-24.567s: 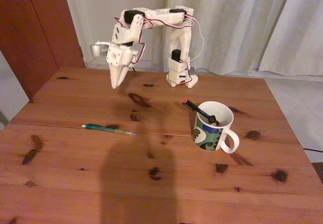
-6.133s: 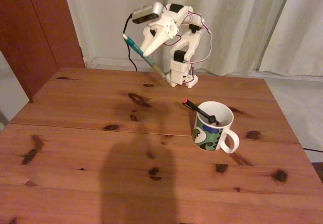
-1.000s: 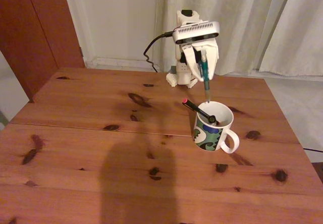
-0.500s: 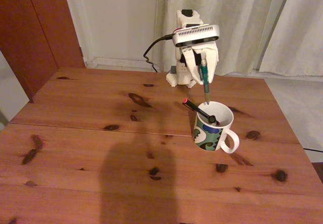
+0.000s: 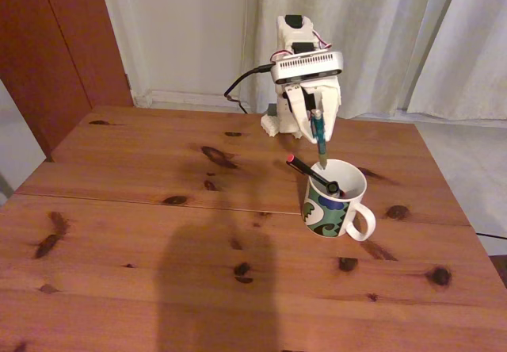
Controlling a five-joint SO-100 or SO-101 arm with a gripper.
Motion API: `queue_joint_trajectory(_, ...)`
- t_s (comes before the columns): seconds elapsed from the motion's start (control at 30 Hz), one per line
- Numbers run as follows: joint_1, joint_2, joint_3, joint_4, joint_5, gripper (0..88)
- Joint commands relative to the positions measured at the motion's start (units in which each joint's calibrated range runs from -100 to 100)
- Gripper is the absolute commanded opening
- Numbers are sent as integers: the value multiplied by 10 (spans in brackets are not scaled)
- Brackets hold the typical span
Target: Clean up the desk and place the pens and markers into the cup
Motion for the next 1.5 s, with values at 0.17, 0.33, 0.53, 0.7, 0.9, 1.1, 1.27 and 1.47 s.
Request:
queue_joint_trajectory(0.17,2,-8,-6,-11,4,114)
queue_joint_trajectory(0.33,2,-8,-6,-10,4,116)
queue_joint_trajectory(0.53,2,-7,-6,-10,4,73)
queue_joint_trajectory(0.7,2,-8,-1,8,3,8)
queue_joint_trajectory(0.9,2,-10,7,138,2,6)
queue_joint_trajectory(1.1,2,-10,6,264,4,6)
queue_joint_trajectory(1.27,2,-44,5,379,4,5)
queue_joint_trajectory(1.47,-2,-154,57,485,14,5)
